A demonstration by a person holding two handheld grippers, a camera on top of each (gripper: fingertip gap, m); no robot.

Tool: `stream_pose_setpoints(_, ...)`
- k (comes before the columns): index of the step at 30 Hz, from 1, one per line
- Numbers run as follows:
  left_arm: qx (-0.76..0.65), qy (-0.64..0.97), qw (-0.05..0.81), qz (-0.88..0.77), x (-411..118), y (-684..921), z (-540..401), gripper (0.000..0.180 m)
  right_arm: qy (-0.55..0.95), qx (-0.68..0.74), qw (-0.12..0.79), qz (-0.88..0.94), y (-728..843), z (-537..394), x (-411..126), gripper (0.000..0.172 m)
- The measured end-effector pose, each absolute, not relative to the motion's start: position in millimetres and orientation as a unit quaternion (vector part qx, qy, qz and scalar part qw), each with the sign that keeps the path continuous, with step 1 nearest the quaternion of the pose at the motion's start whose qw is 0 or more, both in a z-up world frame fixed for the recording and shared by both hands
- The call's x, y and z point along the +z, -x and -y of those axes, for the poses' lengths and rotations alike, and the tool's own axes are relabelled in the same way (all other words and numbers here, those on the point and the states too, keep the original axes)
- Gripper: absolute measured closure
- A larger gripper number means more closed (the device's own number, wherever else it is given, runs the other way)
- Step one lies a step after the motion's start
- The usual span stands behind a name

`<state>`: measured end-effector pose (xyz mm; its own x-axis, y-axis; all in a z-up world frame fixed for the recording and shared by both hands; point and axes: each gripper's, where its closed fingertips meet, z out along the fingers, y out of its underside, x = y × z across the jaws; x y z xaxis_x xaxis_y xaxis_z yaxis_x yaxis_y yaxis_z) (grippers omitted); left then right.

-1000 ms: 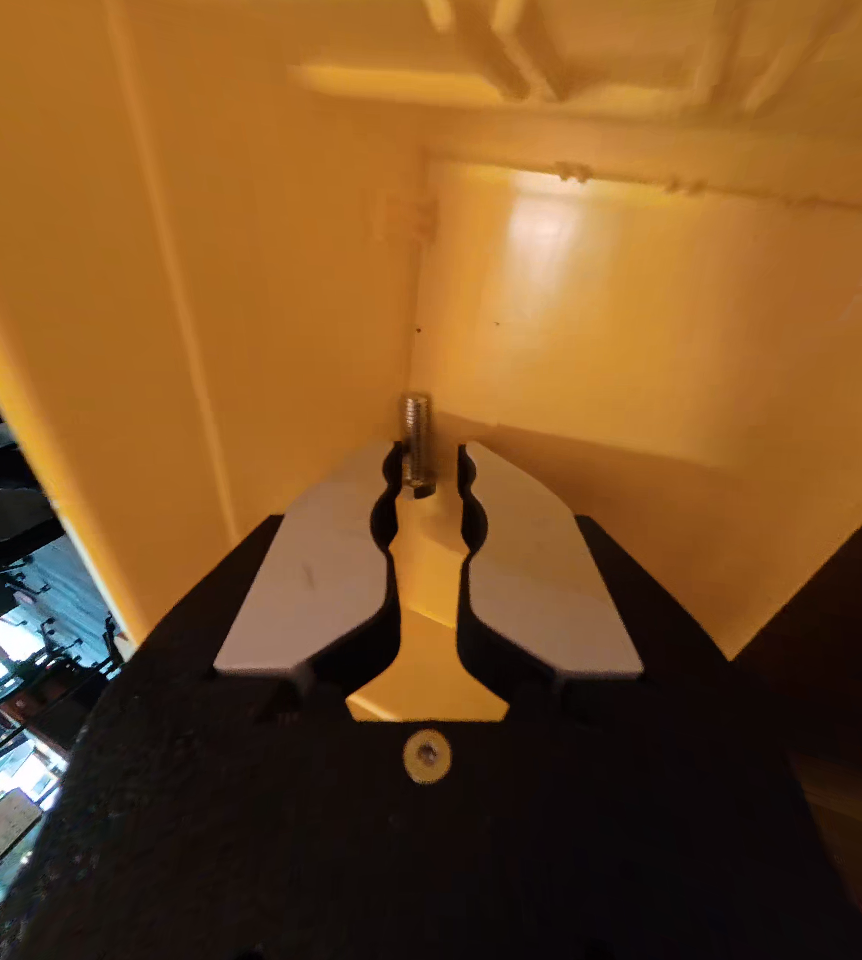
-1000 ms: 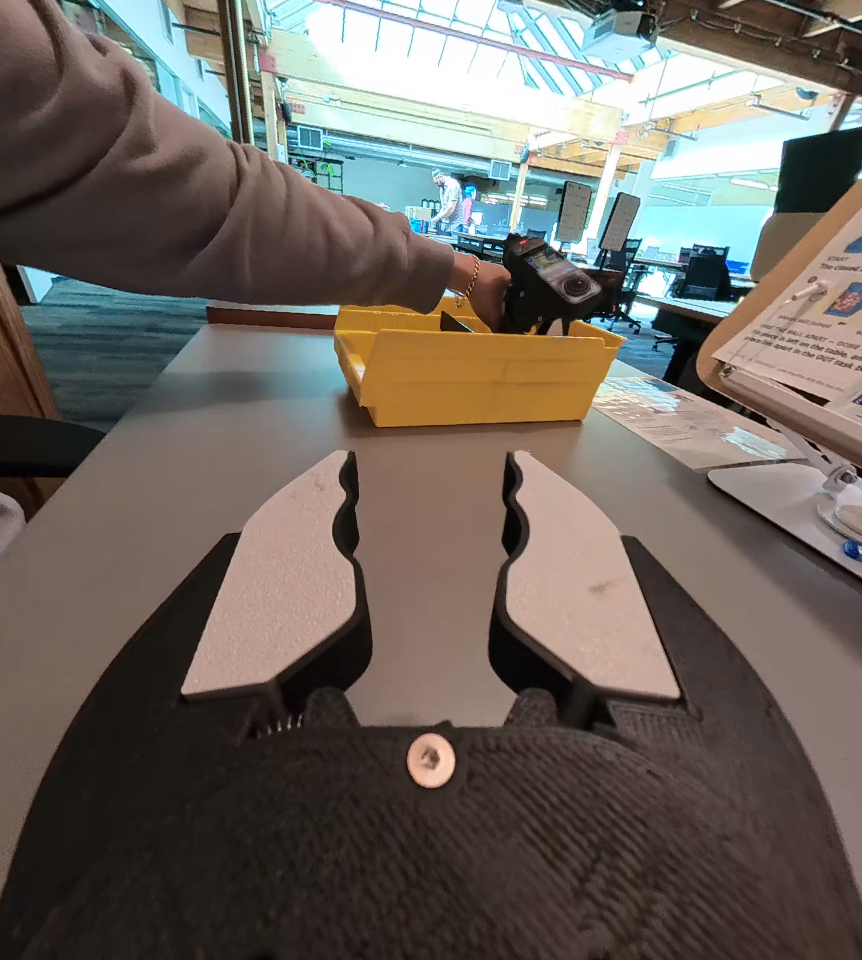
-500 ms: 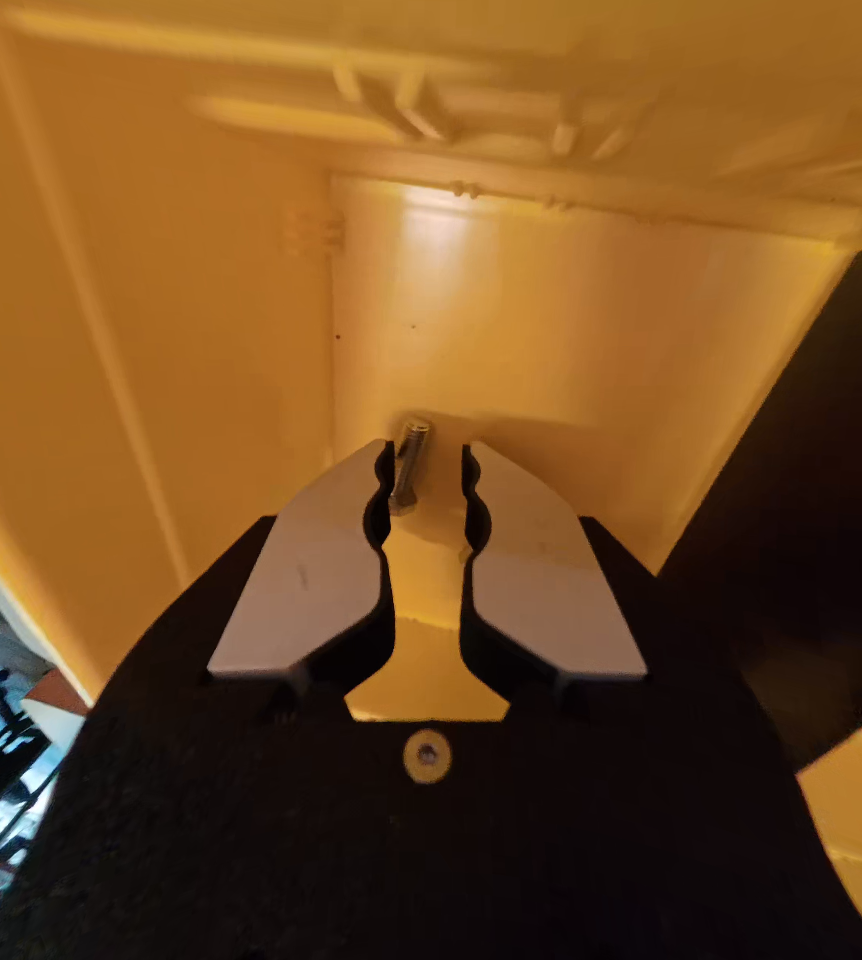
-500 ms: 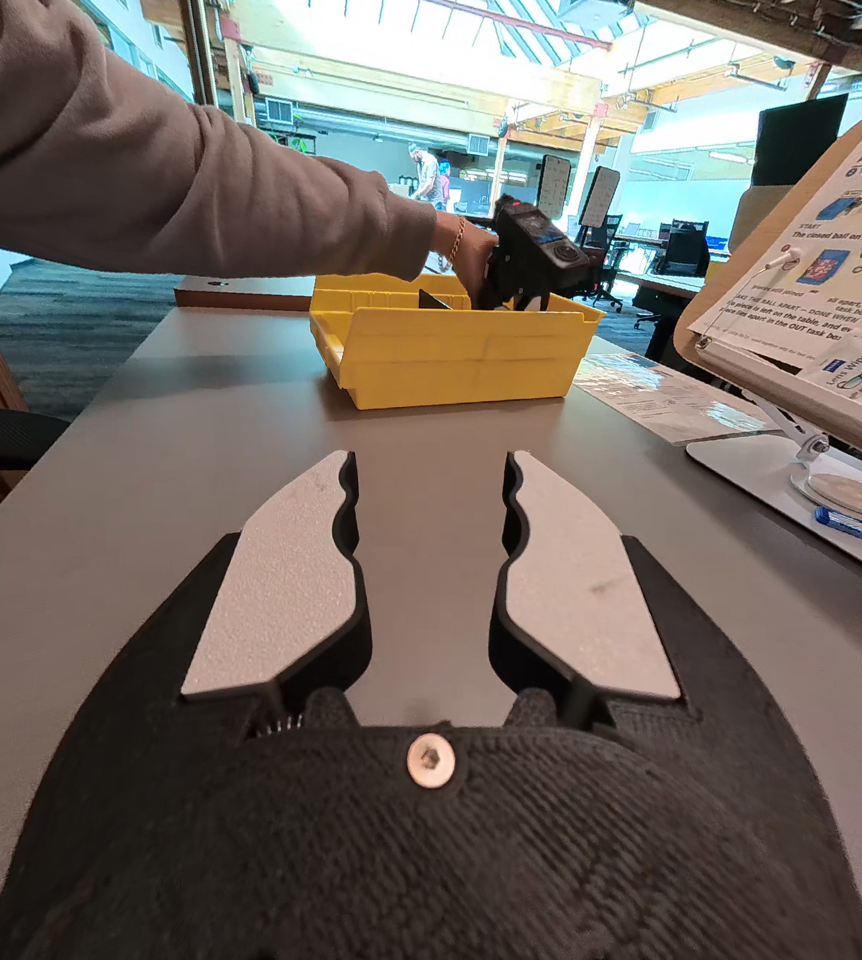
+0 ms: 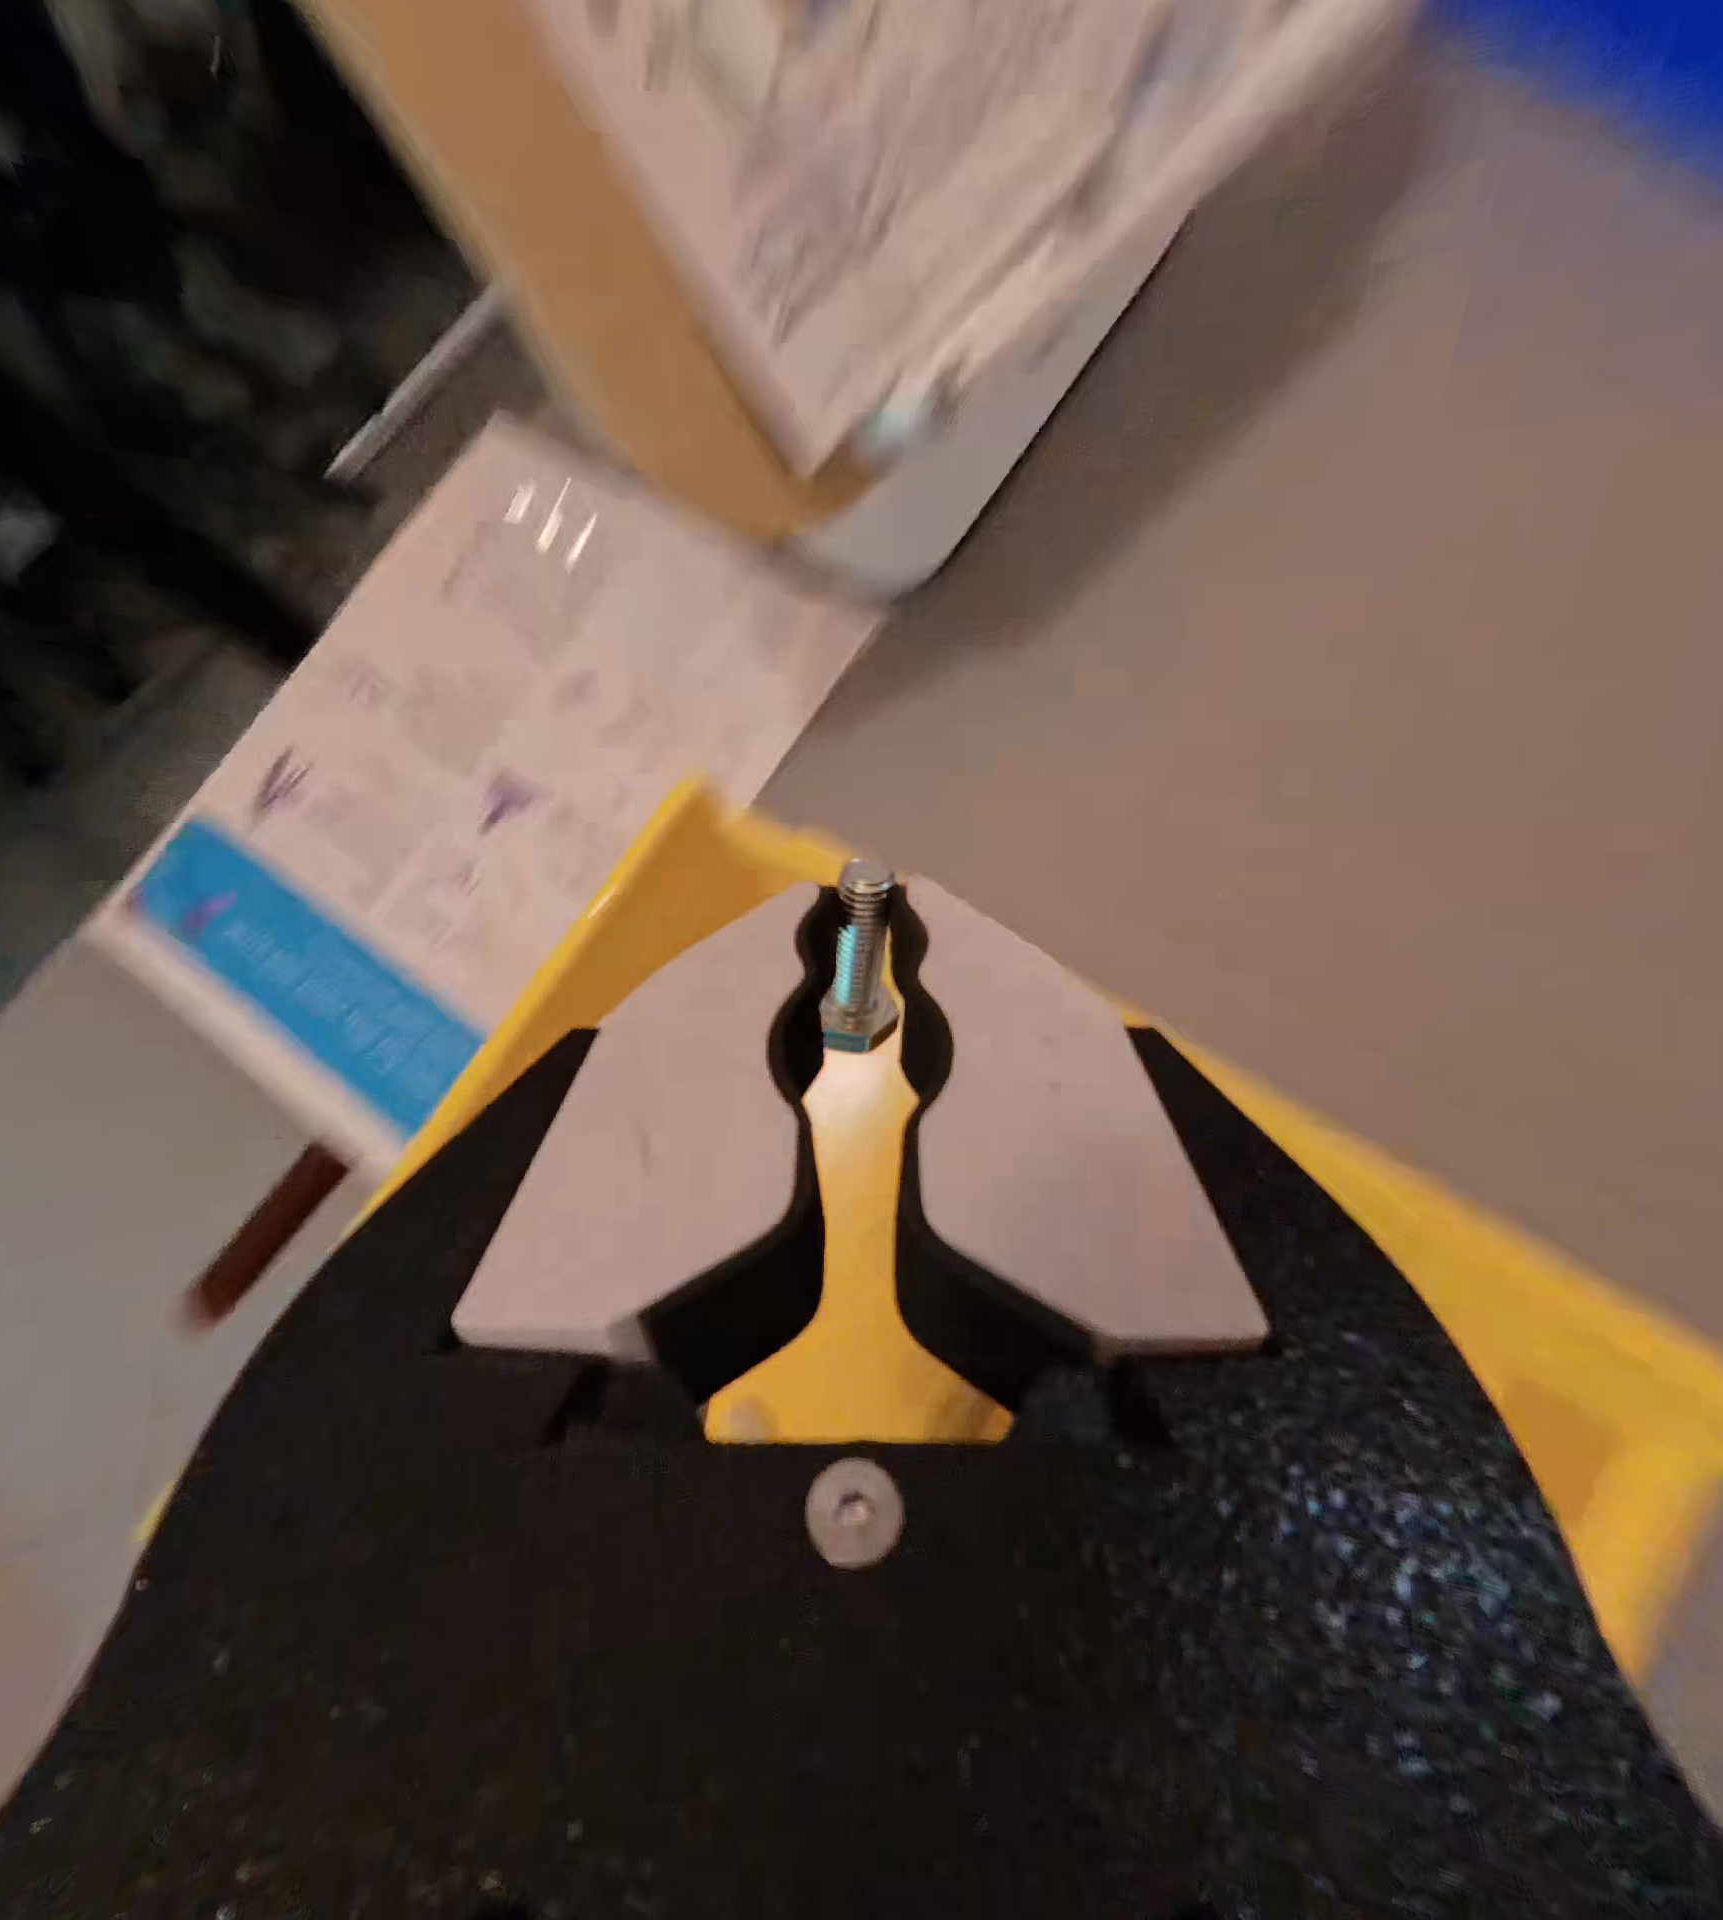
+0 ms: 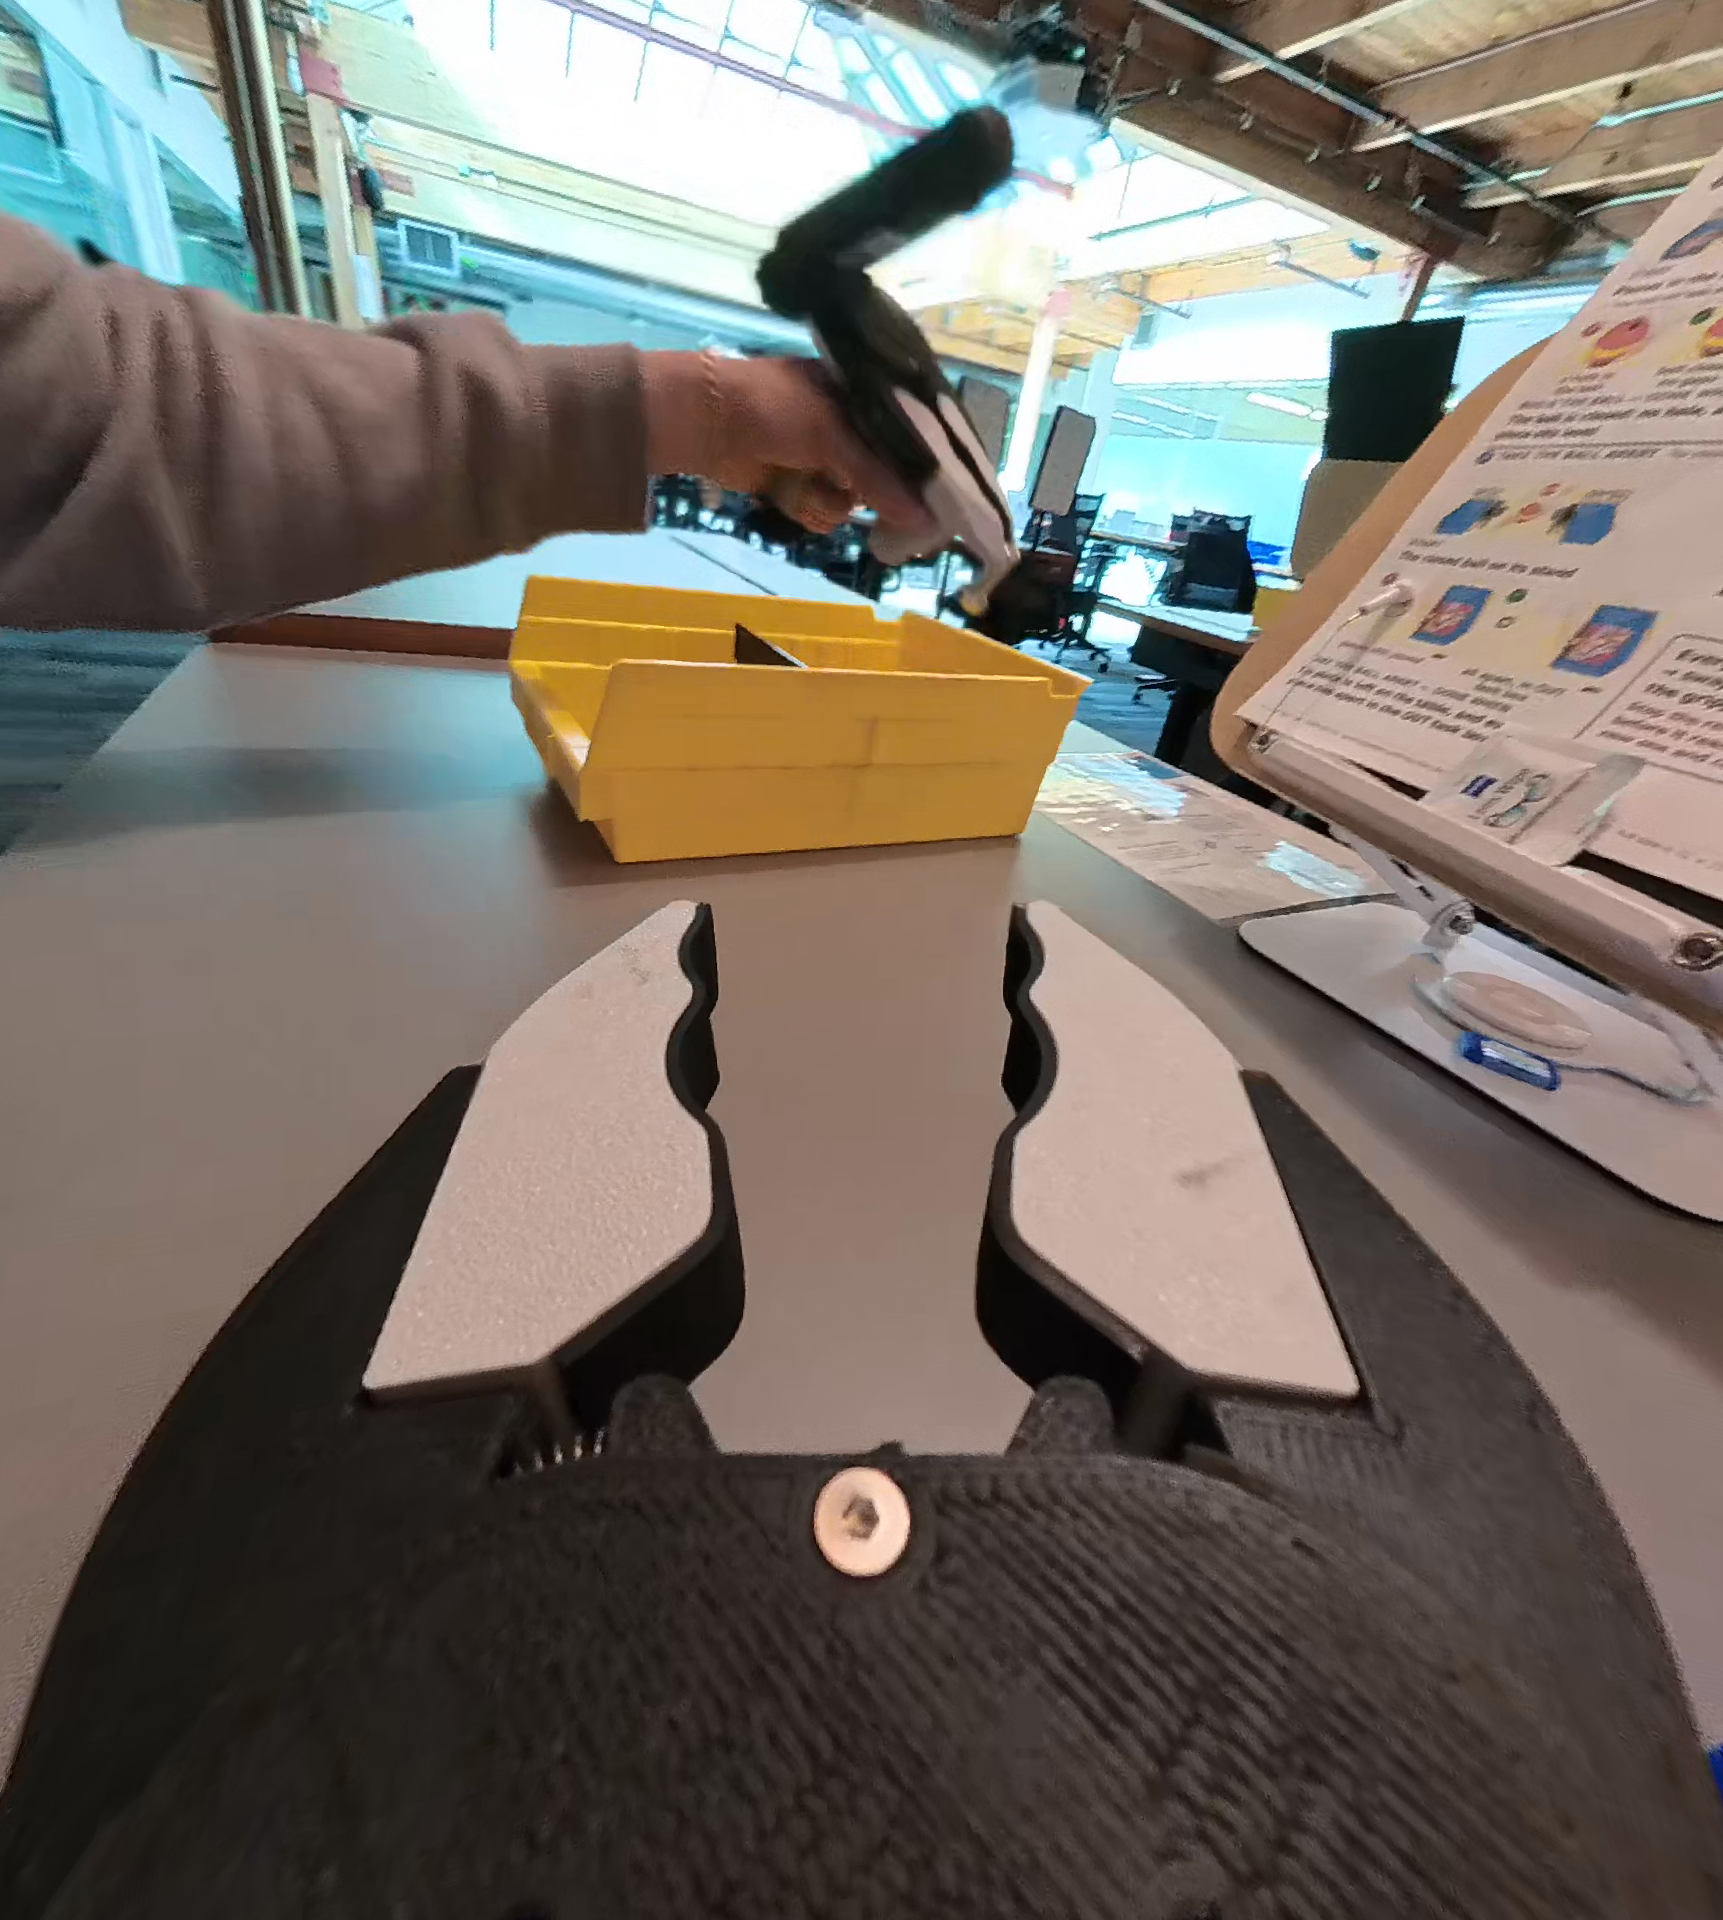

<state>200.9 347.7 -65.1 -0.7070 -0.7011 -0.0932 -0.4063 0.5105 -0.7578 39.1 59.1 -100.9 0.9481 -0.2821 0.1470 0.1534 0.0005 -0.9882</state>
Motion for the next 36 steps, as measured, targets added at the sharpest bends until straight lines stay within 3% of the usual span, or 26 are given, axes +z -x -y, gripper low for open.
stream_pose_setpoints(1, -0.428, 0.327, 0.176, -0.824, -44.2, -187.6, -327.7, 0.172, 0.683, -0.163, 0.710, -0.053, -41.8, -59.9, -97.6, 0.119)
stream_pose_setpoints(5, -0.541, 0.301, 0.099, -0.779, -7.9, -130.9, -253.0, 0.172, 0.625, -0.195, 0.751, -0.084, -50.1, -64.0, -63.1, 0.133)
stream_pose_setpoints(9, -0.602, 0.244, 0.051, -0.759, -14.3, -80.6, -179.9, 0.172, 0.583, -0.193, 0.784, -0.091, -40.0, -79.9, -33.7, 0.131)
stream_pose_setpoints(14, -0.661, 0.198, 0.013, -0.724, -28.5, -39.9, -123.5, 0.172, 0.591, -0.138, 0.791, -0.081, -22.7, -101.2, -41.0, 0.137)
stream_pose_setpoints(21, -0.672, 0.196, -0.008, -0.714, -43.3, -19.5, -106.3, 0.172, 0.614, -0.110, 0.779, -0.070, -14.0, -108.7, -52.7, 0.143)
stream_pose_setpoints(29, -0.648, 0.187, 0.000, -0.739, -53.8, -11.3, -99.9, 0.172, 0.645, -0.108, 0.755, -0.052, -9.1, -116.3, -65.3, 0.162)
stream_pose_setpoints(36, -0.657, 0.196, -0.006, -0.728, -57.8, -12.2, -99.4, 0.171, 0.659, -0.078, 0.744, -0.074, -11.9, -115.6, -70.7, 0.162)
